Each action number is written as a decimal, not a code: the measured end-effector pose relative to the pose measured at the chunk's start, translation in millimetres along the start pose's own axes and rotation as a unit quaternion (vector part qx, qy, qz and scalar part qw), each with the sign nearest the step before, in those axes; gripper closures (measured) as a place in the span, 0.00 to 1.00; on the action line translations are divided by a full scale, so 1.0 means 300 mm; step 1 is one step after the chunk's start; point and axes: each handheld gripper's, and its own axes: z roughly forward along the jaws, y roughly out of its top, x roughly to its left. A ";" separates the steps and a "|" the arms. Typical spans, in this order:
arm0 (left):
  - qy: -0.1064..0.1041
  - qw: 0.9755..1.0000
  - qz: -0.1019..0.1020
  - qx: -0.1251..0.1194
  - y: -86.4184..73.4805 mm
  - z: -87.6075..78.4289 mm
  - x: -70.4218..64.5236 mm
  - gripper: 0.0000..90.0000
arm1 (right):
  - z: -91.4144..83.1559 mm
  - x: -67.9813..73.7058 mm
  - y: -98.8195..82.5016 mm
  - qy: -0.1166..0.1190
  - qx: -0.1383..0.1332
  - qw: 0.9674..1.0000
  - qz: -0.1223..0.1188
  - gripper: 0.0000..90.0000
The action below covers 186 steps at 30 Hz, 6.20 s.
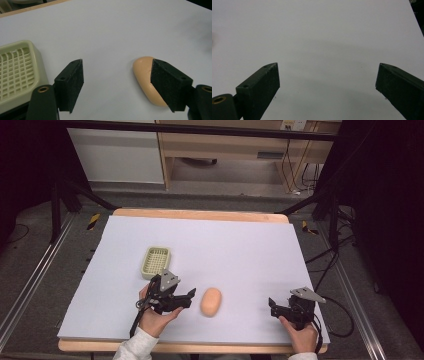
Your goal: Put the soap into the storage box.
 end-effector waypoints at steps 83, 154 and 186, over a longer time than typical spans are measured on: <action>-0.023 0.992 0.026 0.122 -0.034 0.294 -0.207 0.25 | 0.006 0.003 0.000 0.009 0.014 1.000 -0.003 0.07; -0.031 0.992 0.044 0.111 0.018 0.106 -0.087 0.35 | 0.007 0.001 0.000 0.012 0.018 1.000 0.001 0.07; 0.013 0.997 -0.017 0.079 0.004 -0.002 0.104 0.35 | 0.004 0.008 0.003 0.014 0.015 1.000 -0.007 0.07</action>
